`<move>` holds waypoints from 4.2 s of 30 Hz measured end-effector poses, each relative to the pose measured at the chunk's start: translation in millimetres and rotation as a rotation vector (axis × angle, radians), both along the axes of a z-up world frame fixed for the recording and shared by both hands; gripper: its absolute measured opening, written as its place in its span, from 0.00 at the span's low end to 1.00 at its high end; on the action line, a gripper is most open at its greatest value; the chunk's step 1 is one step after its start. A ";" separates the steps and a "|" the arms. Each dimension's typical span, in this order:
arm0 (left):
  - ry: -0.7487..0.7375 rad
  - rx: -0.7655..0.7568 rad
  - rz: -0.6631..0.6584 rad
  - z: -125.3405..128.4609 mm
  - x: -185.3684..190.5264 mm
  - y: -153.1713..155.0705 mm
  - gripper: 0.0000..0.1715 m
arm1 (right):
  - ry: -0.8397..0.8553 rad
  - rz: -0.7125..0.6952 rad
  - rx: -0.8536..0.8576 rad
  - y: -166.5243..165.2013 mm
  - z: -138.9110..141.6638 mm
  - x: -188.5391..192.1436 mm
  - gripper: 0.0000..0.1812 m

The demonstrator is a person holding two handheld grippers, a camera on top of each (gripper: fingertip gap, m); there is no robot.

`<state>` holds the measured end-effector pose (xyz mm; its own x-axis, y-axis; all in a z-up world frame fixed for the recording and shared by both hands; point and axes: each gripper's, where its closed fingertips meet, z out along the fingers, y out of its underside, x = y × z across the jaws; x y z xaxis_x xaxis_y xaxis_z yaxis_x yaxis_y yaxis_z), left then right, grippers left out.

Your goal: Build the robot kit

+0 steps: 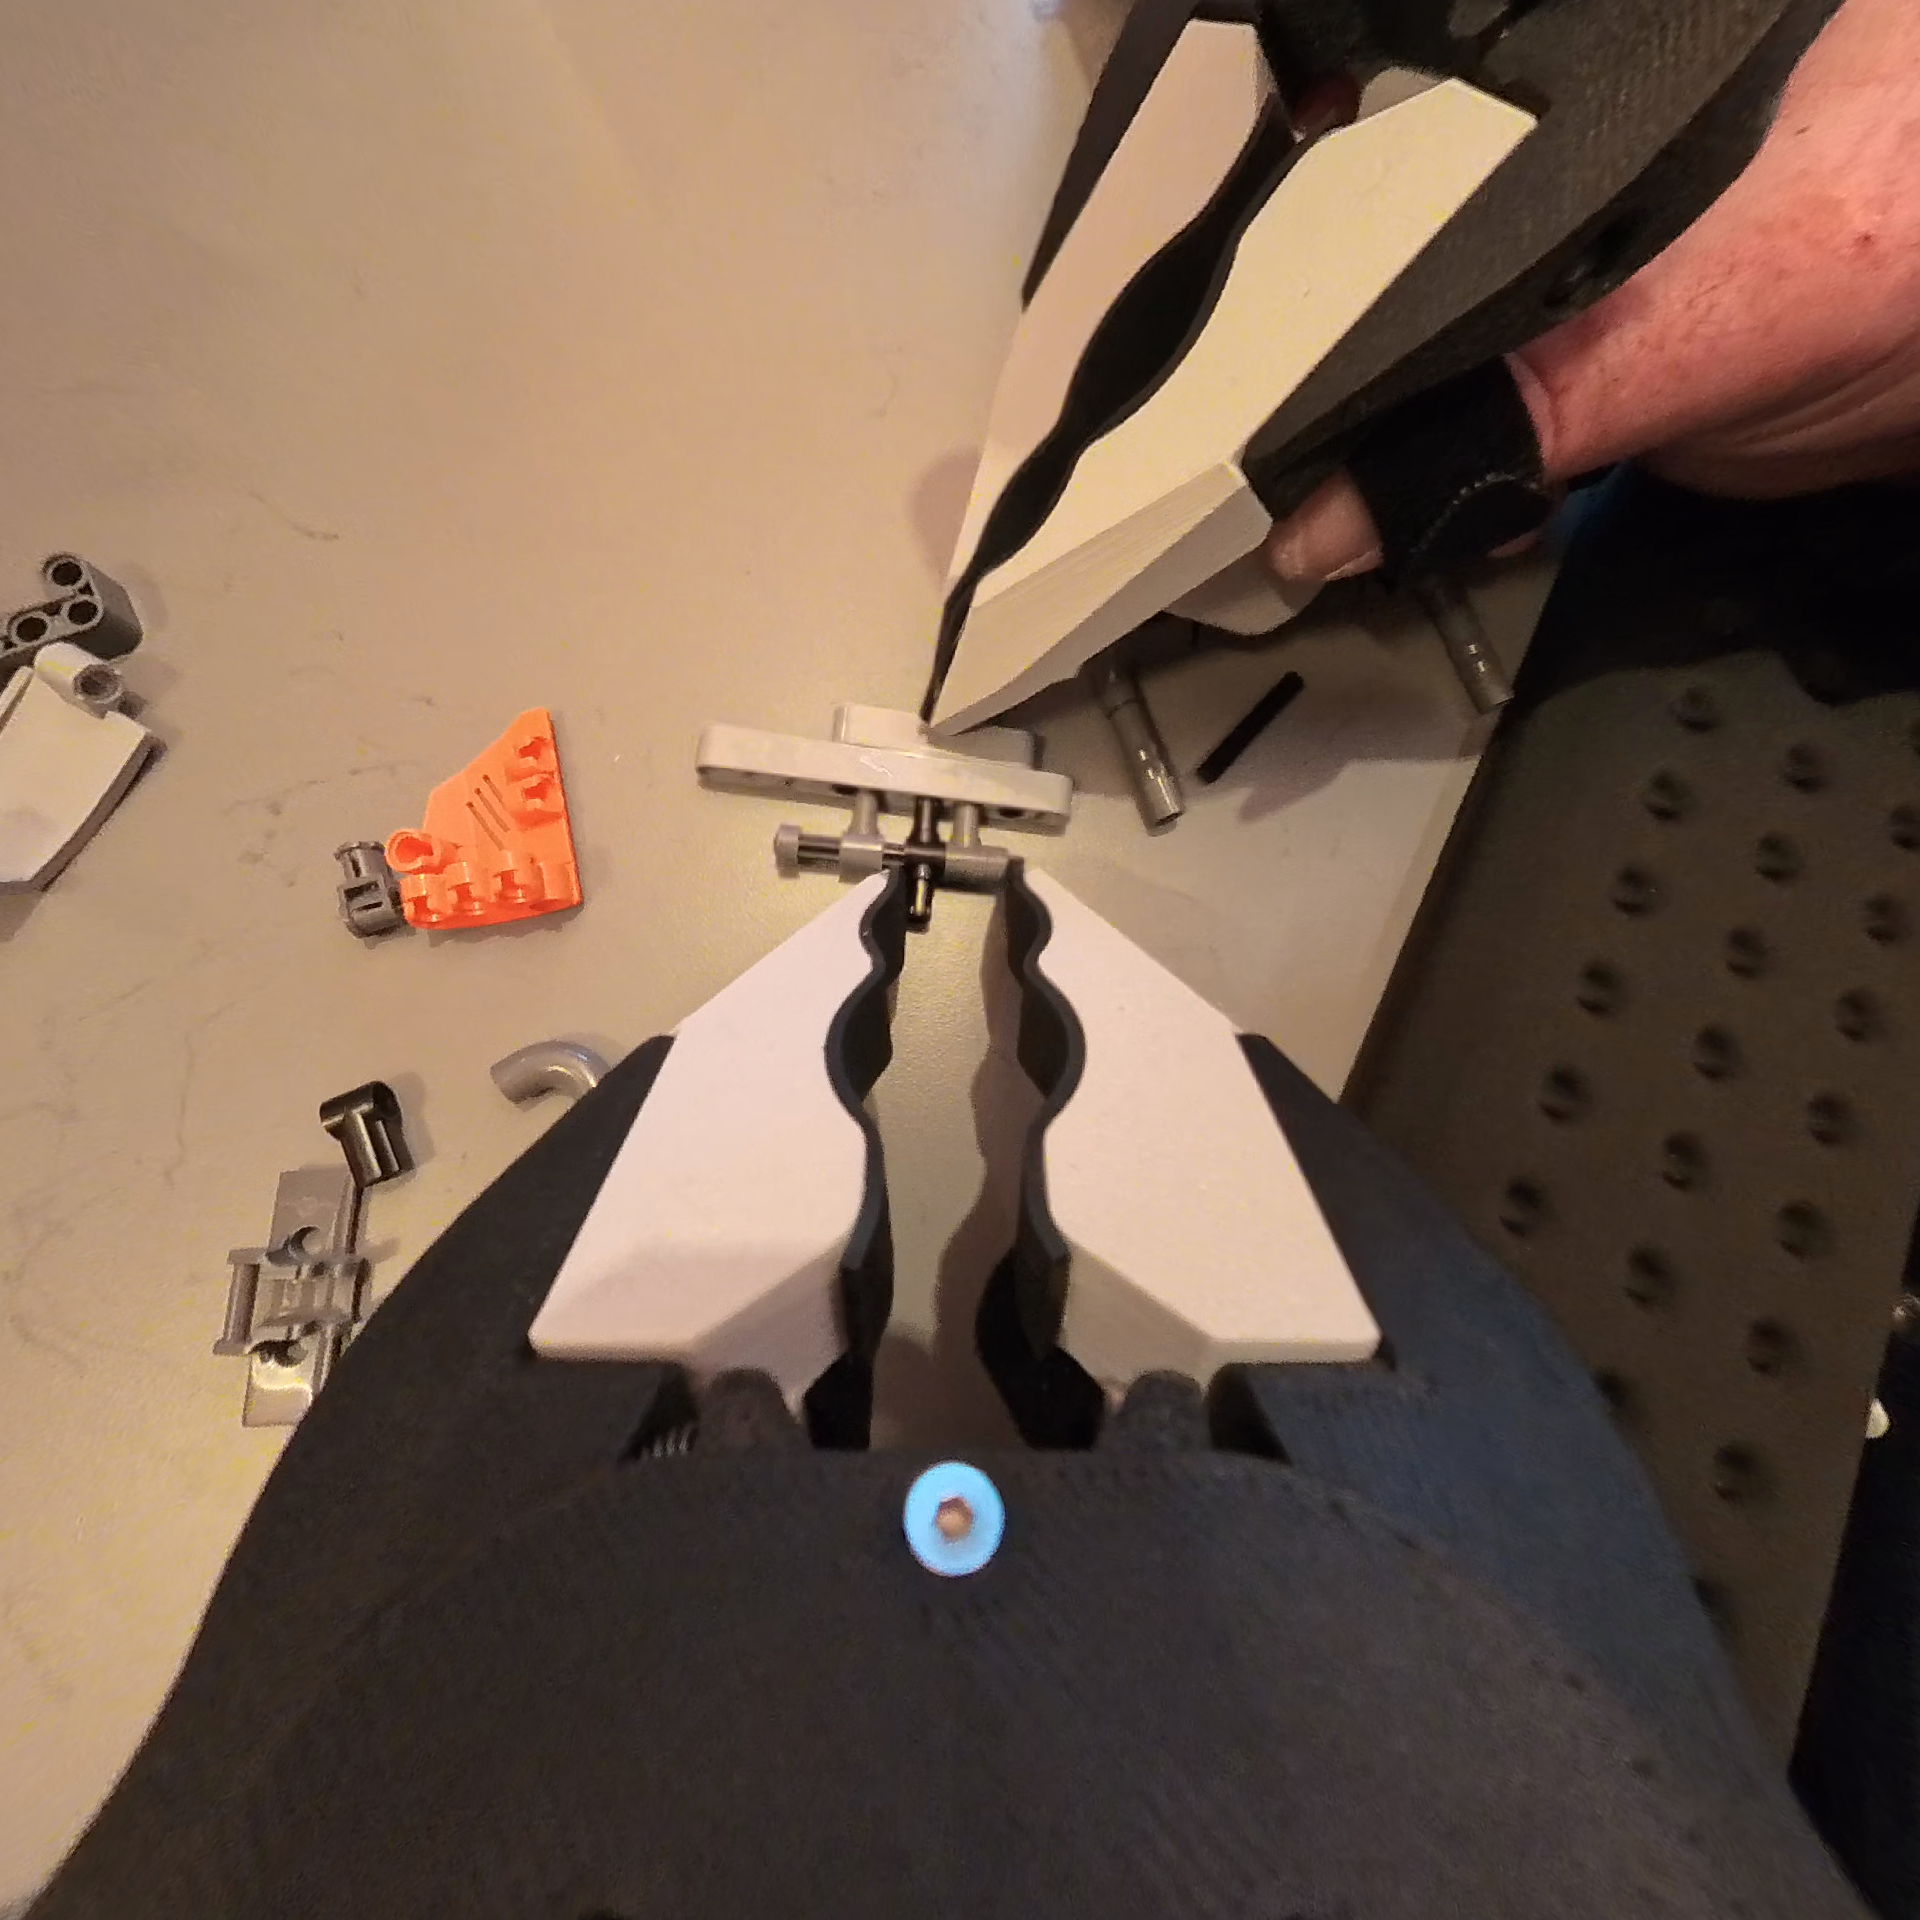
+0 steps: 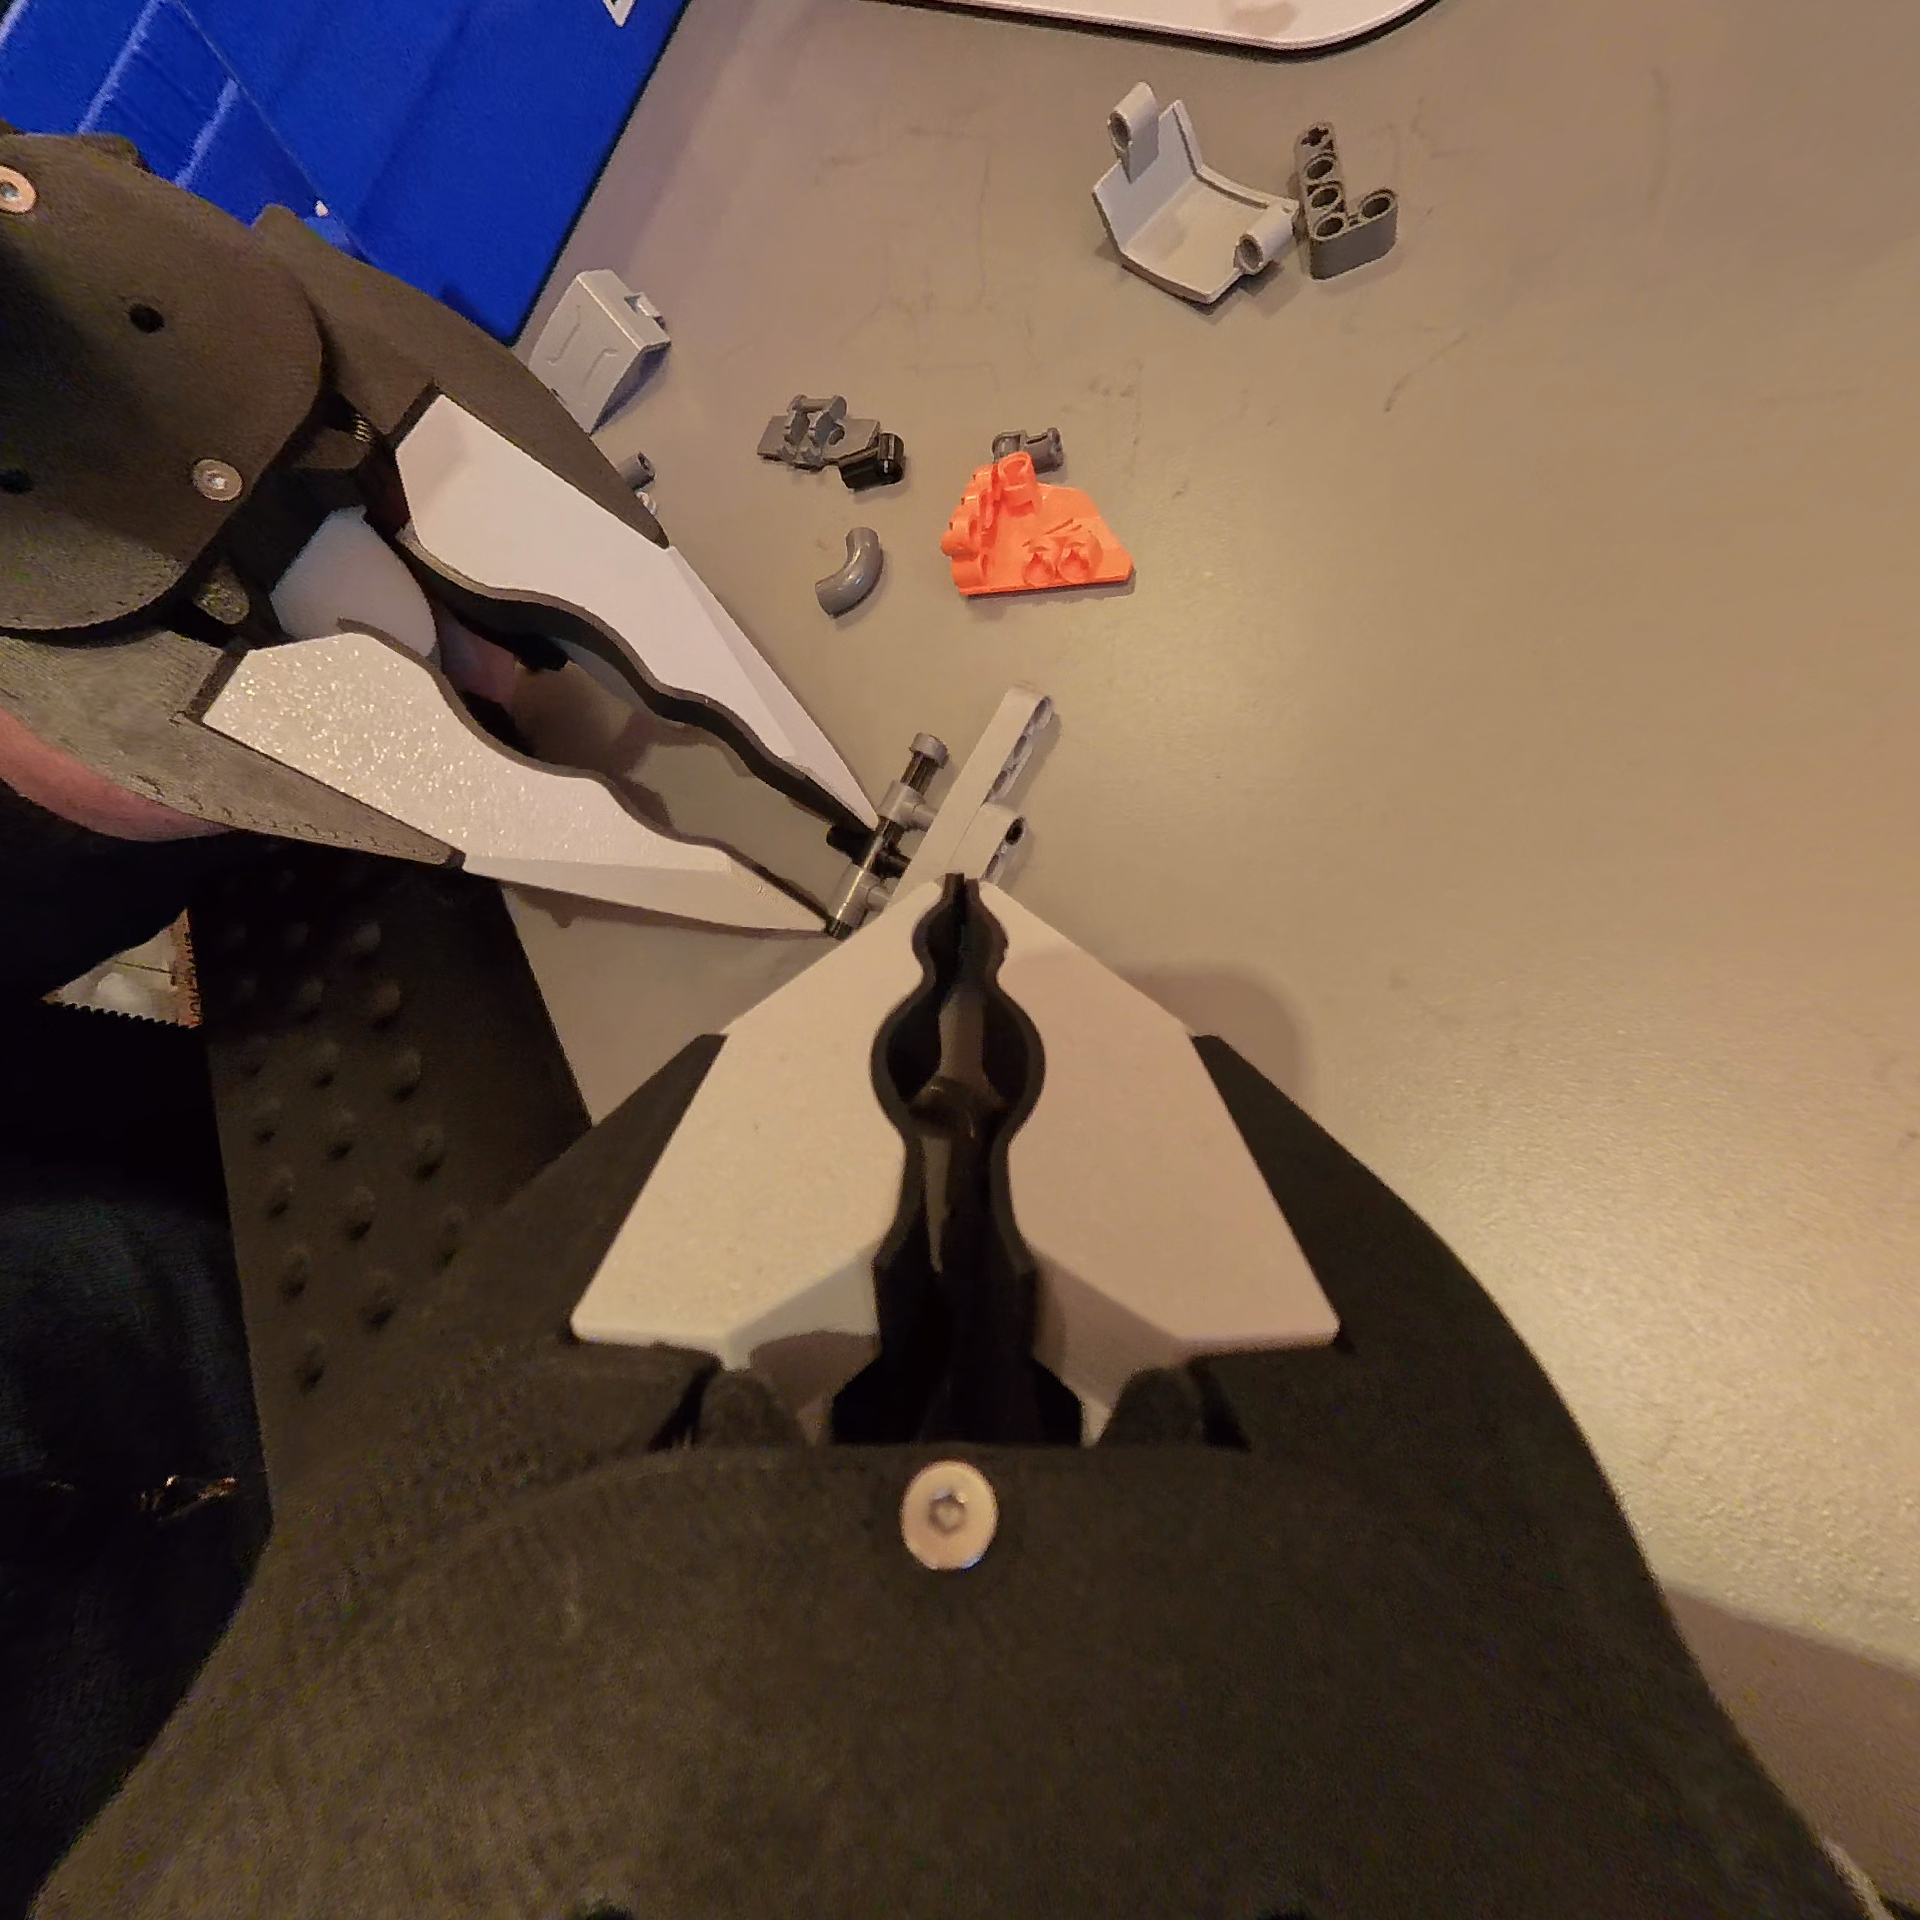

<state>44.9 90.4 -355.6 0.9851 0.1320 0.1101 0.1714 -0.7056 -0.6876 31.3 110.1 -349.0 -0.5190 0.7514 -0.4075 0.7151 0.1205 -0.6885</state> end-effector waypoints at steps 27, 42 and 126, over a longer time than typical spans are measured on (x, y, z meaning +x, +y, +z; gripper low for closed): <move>-0.047 0.040 -0.036 0.2 -0.8 -0.5 0.09 | 0.019 0.025 0.033 -0.8 -0.9 0.7 0.00; -0.071 0.065 -0.084 0.5 -0.5 1.5 0.08 | -0.001 0.014 0.008 -0.1 -0.9 -0.9 0.00; 0.081 -0.086 -0.044 -1.5 -9.4 -3.8 0.01 | -0.022 0.003 -0.026 2.6 -0.4 -7.6 0.00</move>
